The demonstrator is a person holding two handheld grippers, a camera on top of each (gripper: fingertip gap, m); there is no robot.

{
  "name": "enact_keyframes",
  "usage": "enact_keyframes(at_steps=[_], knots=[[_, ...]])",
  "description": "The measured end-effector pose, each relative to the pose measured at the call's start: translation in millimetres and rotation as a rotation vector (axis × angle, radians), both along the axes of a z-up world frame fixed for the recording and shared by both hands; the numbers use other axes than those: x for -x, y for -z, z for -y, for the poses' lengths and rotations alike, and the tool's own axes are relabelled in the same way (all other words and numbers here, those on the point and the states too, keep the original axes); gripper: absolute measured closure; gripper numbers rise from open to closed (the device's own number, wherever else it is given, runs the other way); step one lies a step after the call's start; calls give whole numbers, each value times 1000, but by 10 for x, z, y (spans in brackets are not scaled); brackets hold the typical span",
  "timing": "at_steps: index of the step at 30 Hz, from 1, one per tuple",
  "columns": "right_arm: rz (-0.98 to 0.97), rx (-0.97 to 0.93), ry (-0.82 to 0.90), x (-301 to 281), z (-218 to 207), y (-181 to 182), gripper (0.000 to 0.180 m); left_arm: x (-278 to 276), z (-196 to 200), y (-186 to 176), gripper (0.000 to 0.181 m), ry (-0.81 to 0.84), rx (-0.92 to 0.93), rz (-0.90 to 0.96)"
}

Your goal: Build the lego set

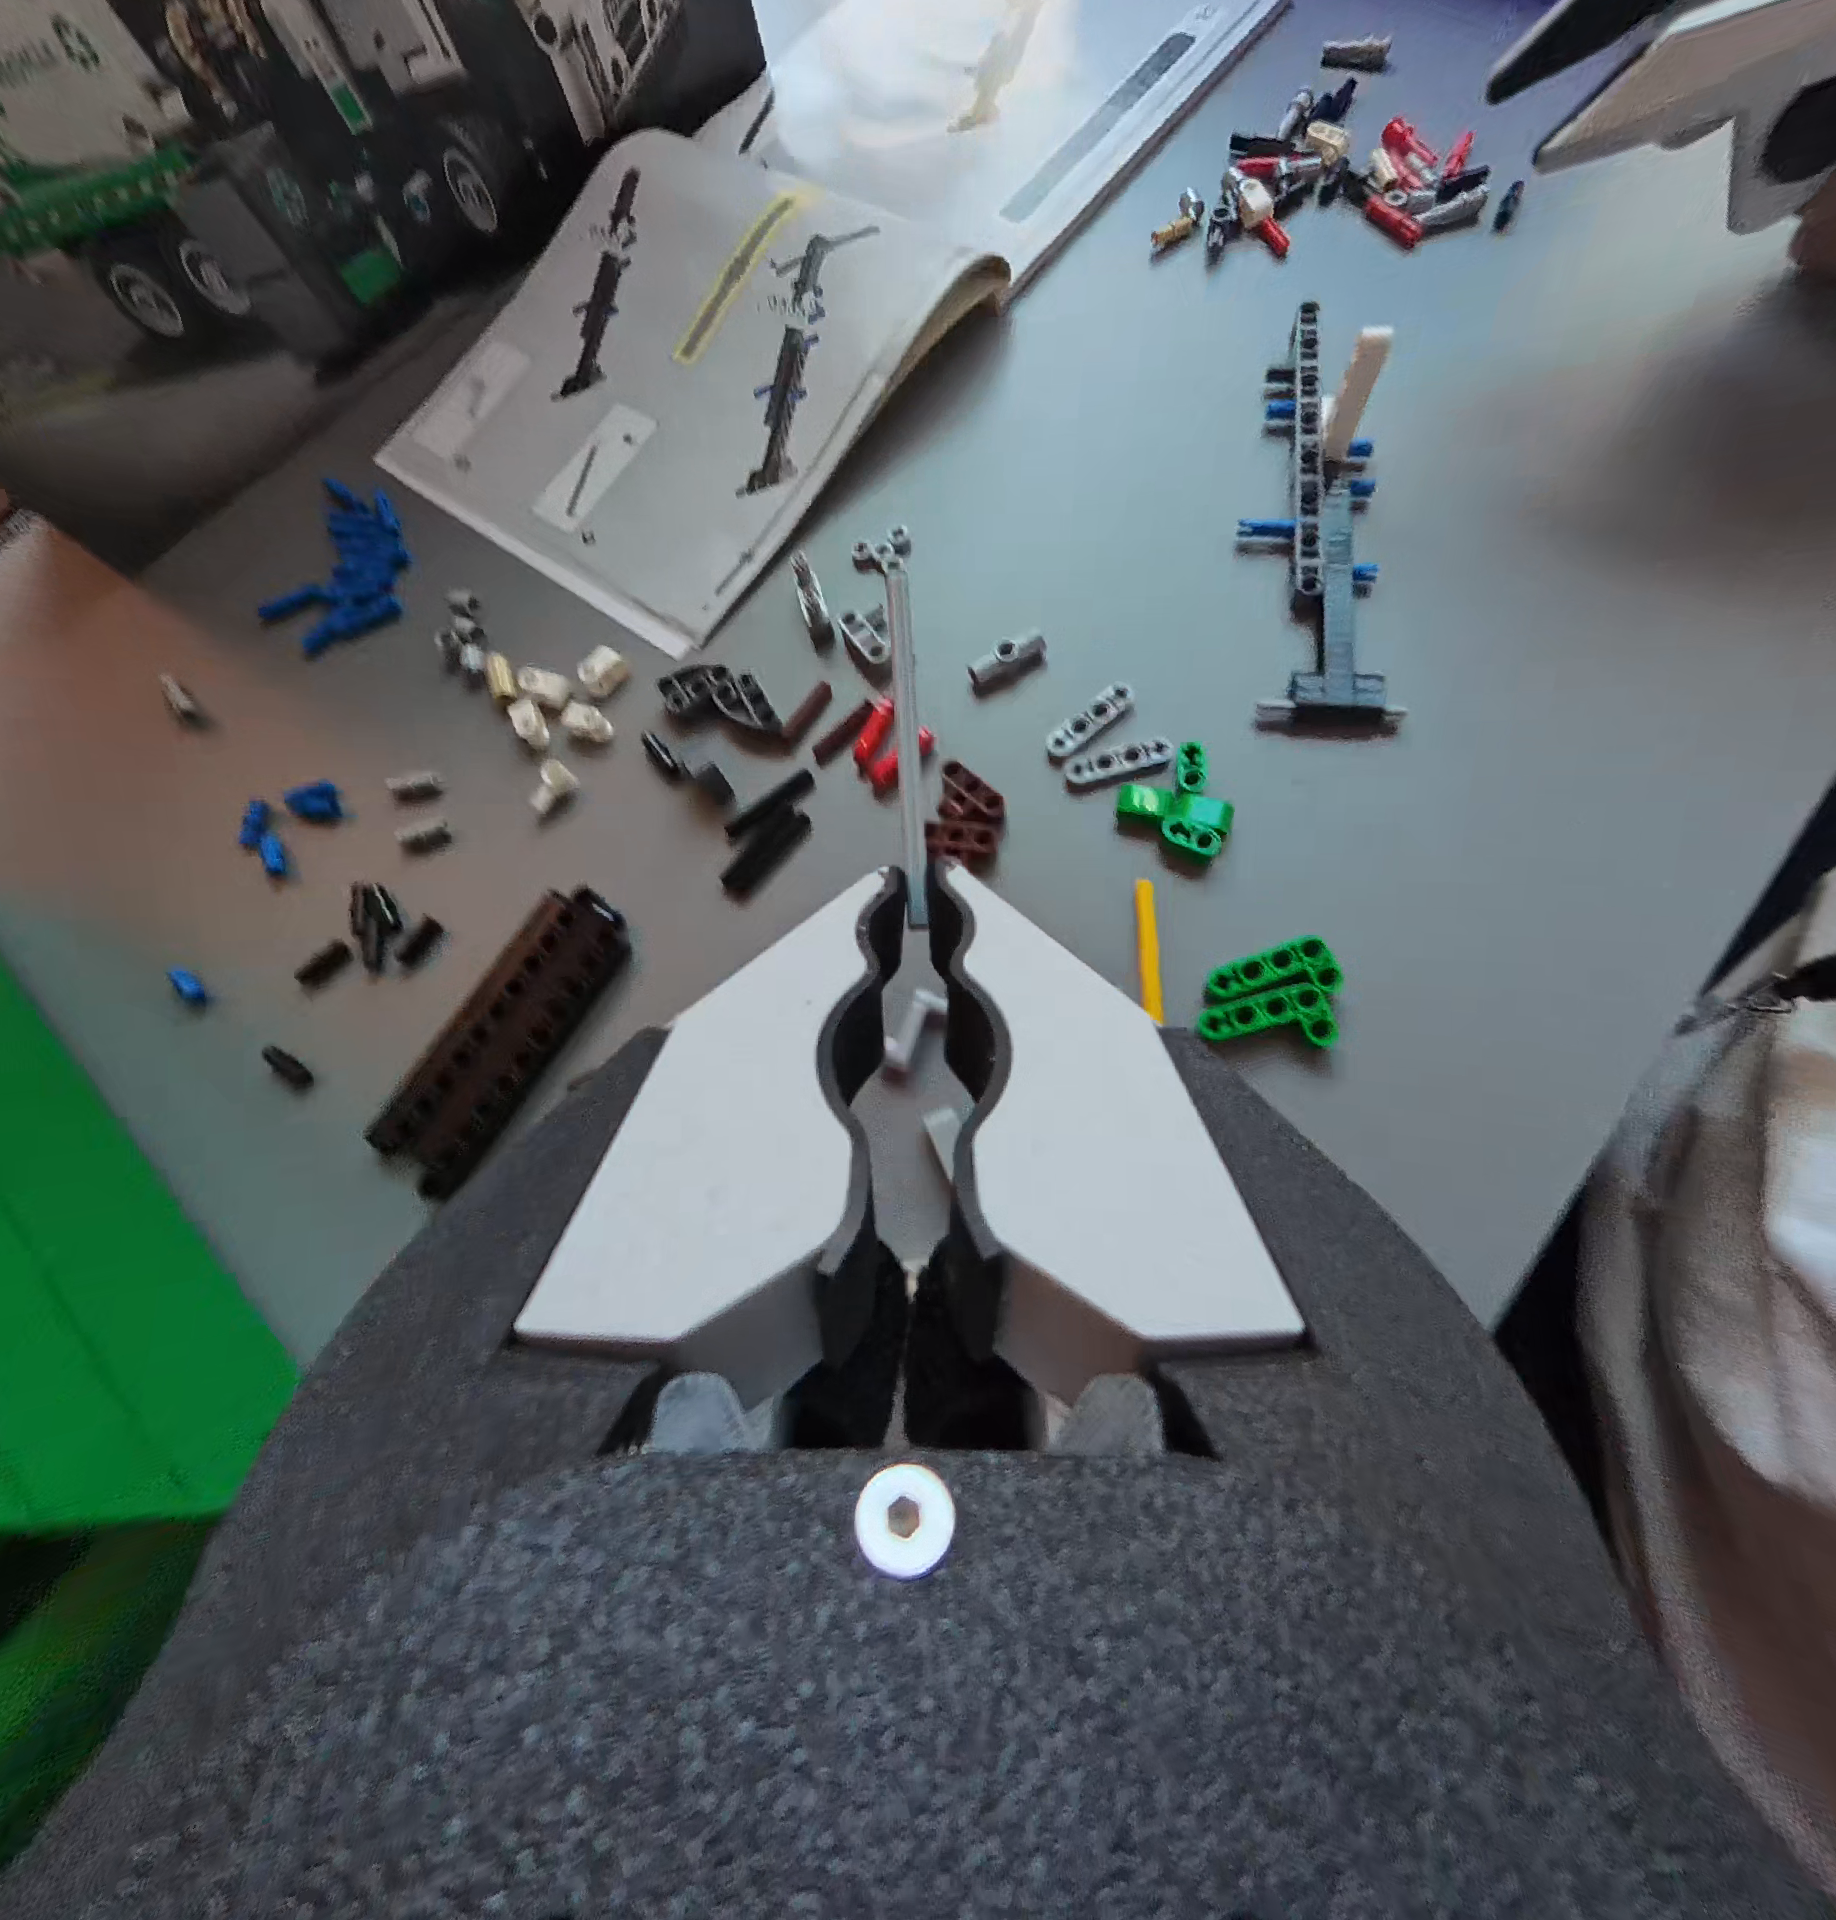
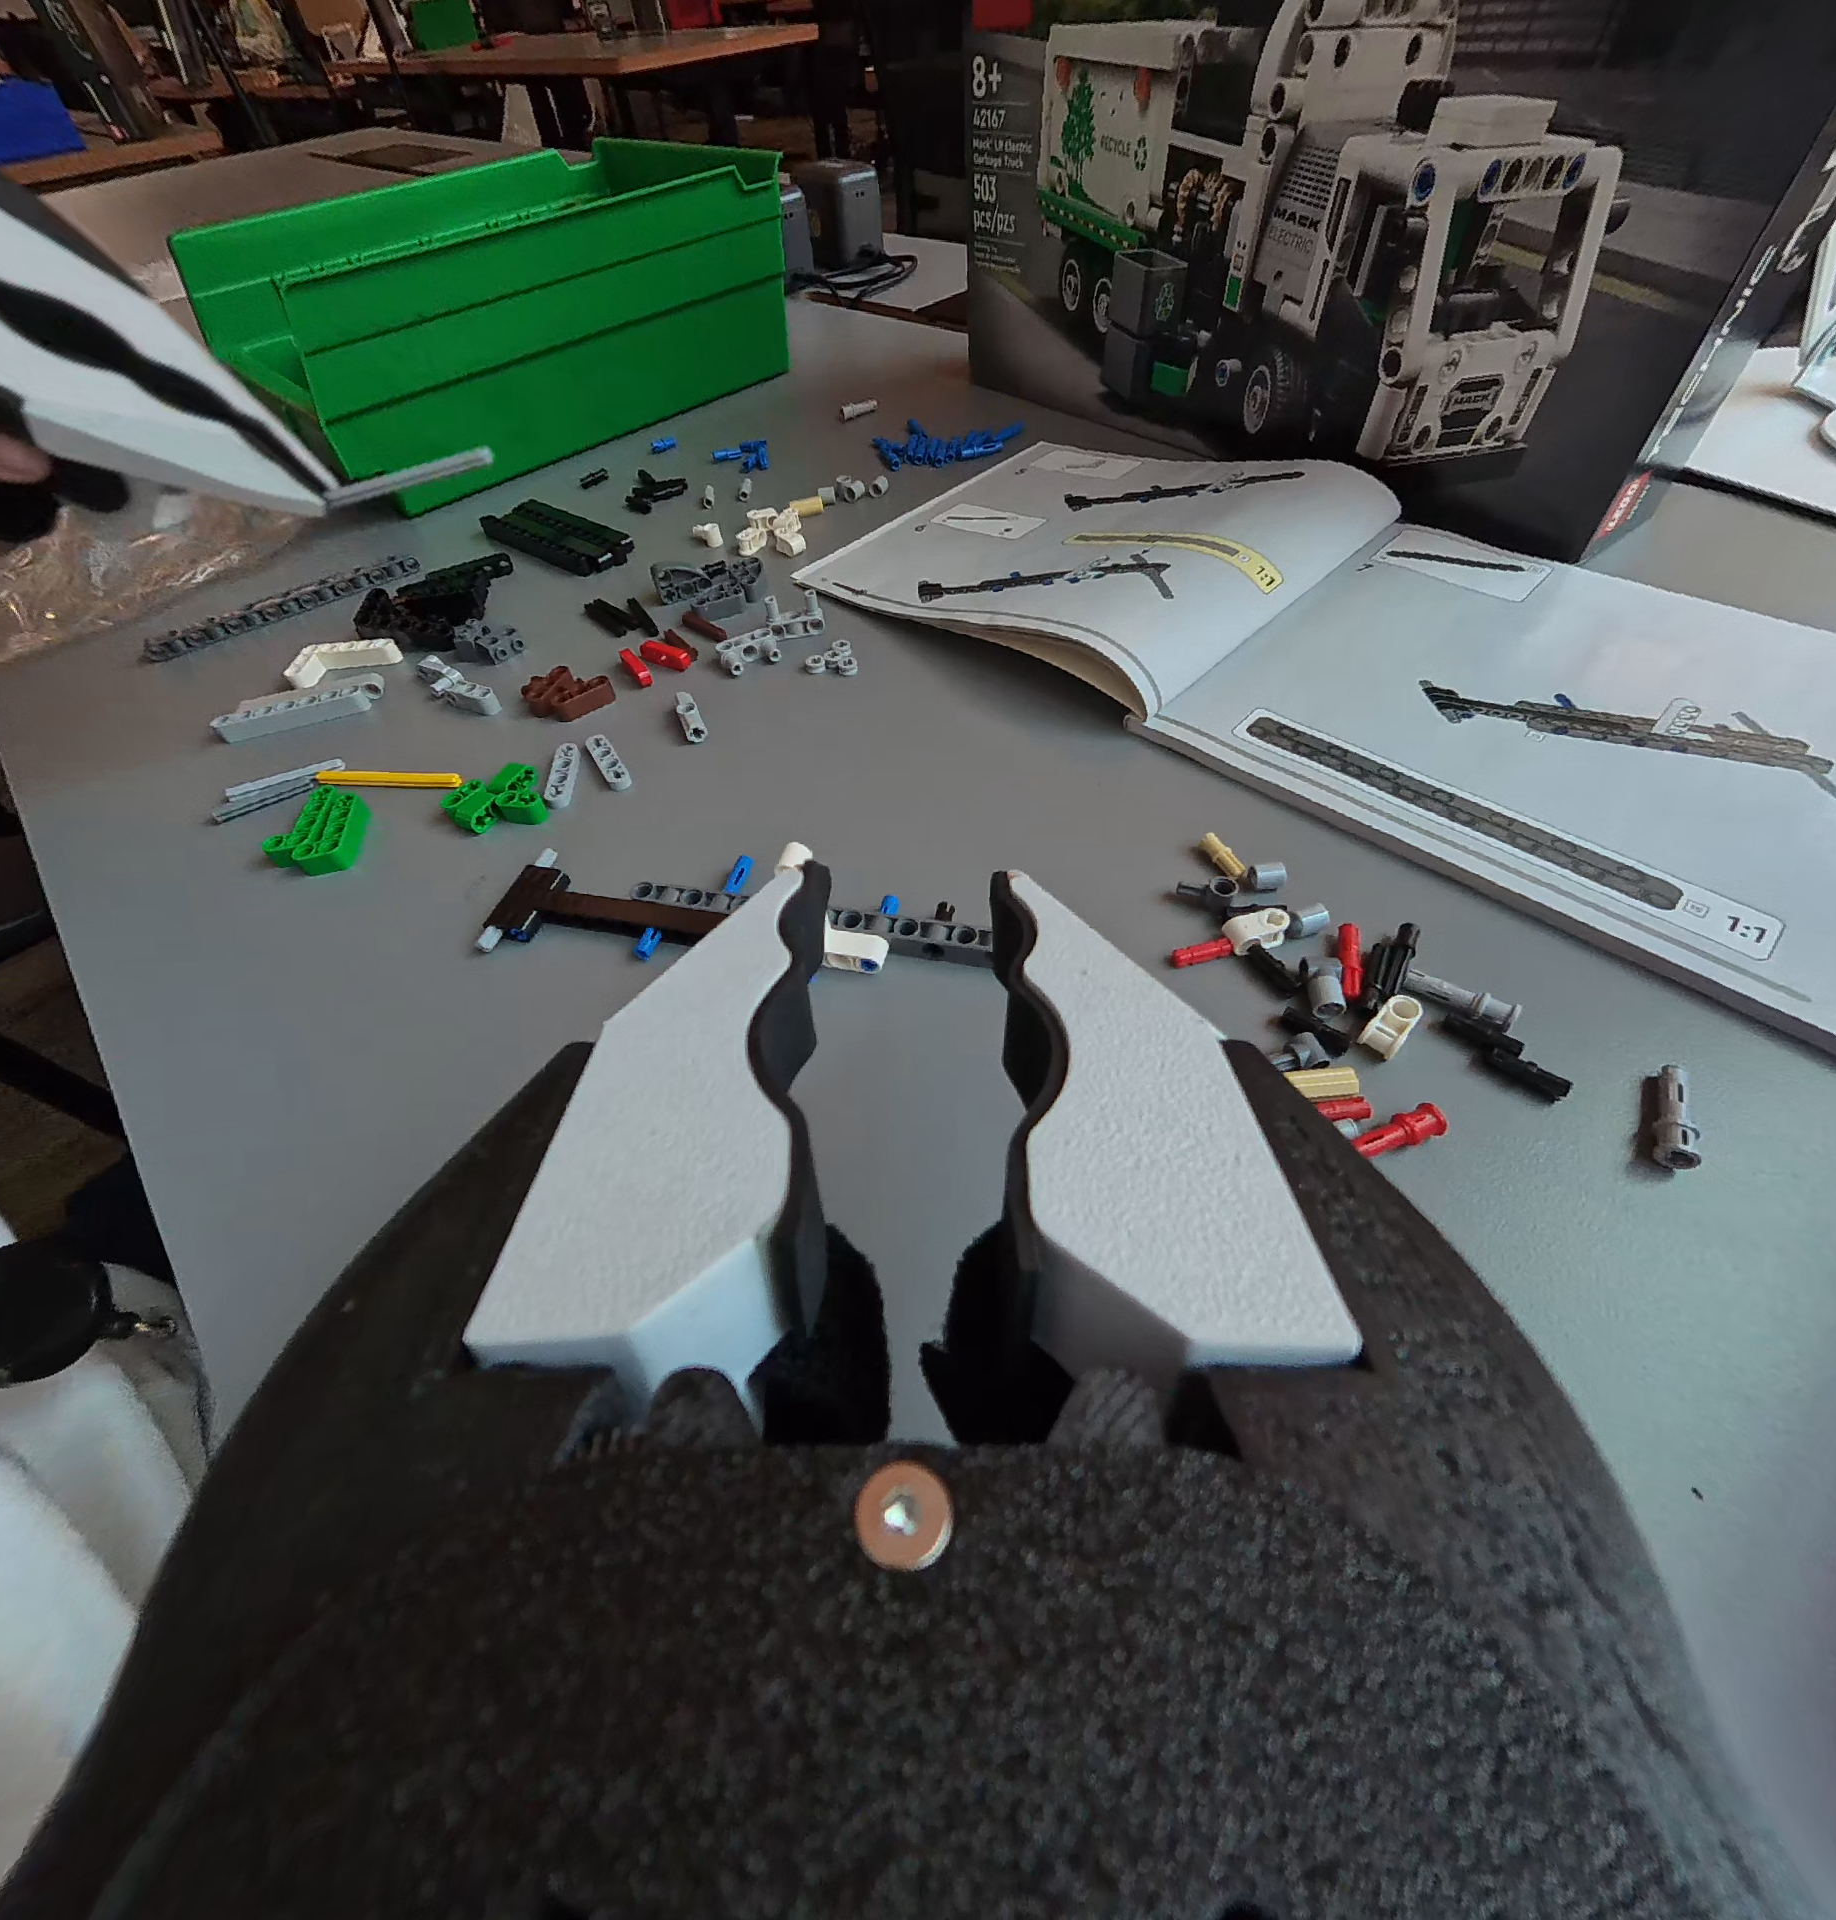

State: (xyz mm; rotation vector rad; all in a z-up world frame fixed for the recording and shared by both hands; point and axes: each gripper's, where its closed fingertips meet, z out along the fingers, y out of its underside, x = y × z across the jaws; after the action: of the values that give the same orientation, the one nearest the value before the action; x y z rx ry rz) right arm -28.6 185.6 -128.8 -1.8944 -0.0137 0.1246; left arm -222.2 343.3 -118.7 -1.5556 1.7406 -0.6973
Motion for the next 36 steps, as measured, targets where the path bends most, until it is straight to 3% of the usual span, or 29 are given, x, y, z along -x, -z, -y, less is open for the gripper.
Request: enact_keyframes(at_steps=[12, 15, 20, 25, 30, 36], knots=[[-142, -36, 13, -109, 21, -55, 149, -1758, -511, -169, 177, 465, -293, -174], [-144, -46, 9, -106, 26, -71, 149, -2103, -592, -13, 177, 610, -280, -212], [-144, -41, 2, -94, 21, -65, 149, -2425, -763, 300, 177, 634, -83, -274], [-163, -48, -1, -105, 23, -75, 149, -2533, -745, 493, 177, 657, -12, -283], [-188, -63, -1, -124, 32, -97, 149, -2507, -815, 708, 177, 659, -141, -358], [-188, -59, -3, -119, 27, -91, 149, -2509, -798, 695, 177, 682, -115, -333]])
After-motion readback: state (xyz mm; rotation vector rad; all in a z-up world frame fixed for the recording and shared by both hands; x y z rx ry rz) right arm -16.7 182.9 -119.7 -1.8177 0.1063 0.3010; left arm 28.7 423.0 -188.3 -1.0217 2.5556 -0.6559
